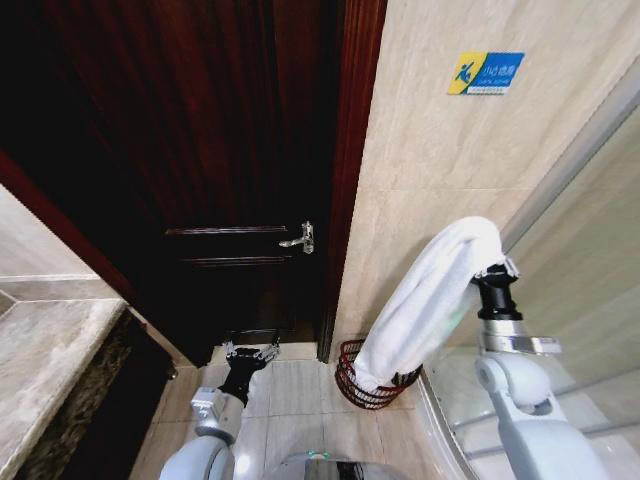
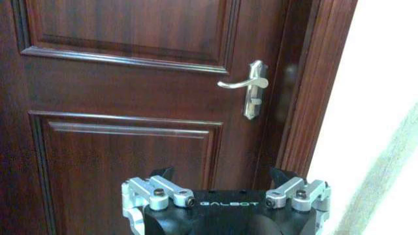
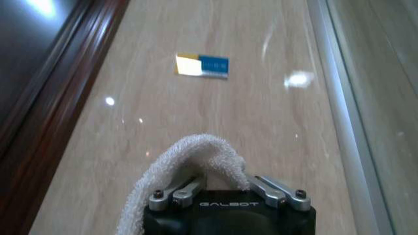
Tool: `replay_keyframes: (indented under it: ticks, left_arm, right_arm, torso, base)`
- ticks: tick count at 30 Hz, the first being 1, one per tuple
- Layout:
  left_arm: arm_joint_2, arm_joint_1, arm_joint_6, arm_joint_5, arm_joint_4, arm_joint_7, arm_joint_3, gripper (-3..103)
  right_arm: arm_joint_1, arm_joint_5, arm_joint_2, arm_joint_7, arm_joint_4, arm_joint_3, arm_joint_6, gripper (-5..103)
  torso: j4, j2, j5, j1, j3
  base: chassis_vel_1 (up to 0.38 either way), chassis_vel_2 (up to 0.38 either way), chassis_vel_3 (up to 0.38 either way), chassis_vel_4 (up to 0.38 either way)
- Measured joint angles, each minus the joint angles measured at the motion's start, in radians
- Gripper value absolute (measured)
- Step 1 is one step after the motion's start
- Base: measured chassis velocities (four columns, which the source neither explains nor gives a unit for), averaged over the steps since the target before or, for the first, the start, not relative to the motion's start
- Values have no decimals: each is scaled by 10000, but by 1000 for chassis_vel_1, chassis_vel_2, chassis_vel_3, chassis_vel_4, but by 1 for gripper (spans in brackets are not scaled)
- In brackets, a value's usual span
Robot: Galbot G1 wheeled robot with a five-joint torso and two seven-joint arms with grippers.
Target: Discard the used towel into the hamper.
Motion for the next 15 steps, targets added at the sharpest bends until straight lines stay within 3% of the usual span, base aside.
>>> replay_keyframes:
  ticks: [15]
  left_arm:
    - [0,0,0,0,0,0,0,99]
  right_arm:
    - [119,-467,666,-590,-2353,-321,989,8]
  torso:
    - [0,0,0,0,0]
  base:
    - [0,0,0,0]
